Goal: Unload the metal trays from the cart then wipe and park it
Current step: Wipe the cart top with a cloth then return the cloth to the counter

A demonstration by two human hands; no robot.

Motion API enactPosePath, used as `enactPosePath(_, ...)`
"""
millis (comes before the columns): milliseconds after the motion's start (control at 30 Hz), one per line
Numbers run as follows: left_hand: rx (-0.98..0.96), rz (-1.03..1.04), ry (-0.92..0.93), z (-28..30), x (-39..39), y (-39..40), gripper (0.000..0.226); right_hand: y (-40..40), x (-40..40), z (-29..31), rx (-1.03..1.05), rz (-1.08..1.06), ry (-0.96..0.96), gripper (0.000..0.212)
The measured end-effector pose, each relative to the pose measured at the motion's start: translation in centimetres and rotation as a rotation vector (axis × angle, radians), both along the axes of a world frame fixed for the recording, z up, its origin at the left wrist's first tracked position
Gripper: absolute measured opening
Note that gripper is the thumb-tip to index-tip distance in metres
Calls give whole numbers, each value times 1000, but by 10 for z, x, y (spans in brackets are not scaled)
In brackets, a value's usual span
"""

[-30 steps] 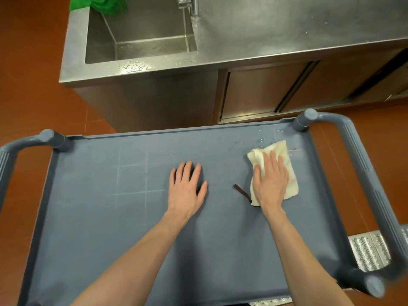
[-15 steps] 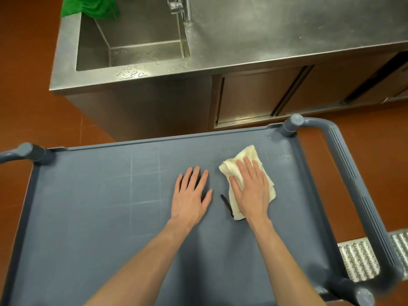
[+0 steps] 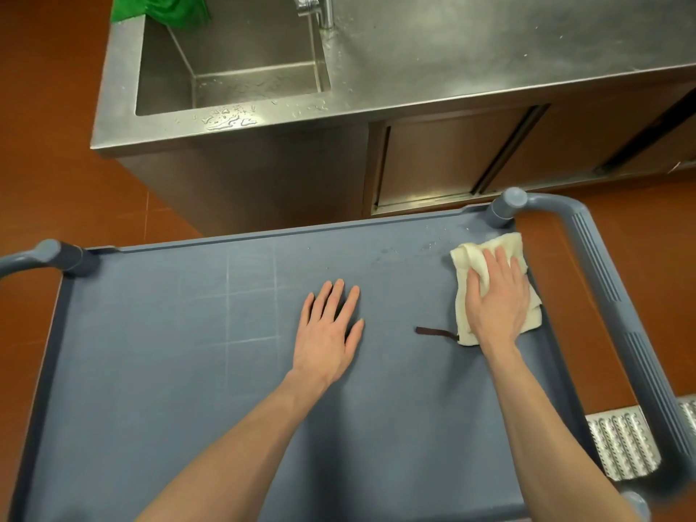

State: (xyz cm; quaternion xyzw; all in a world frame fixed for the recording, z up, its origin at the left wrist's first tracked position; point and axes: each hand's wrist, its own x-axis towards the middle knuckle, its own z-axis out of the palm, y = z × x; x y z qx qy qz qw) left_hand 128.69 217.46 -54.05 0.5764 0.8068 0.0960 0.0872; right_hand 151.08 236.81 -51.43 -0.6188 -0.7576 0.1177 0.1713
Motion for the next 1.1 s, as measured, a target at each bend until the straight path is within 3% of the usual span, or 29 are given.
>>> enactPosePath(500, -110, 5, -28, 4, -22, -6, 61, -29, -100, -6, -49, 407, 6, 44)
enactPosePath(733, -97, 7, -5, 1, -27, -13, 63, -43, -85, -11, -70, 653, 0, 49)
enactPosePath(867, -107, -7, 12, -1, -25, -18, 65, -54, -69, -14, -52, 579, -26, 51)
enactPosePath(1100, -68, -15, 6, -3, -13, -21, 64, -48, -43, -16, 18, 181, -24, 47)
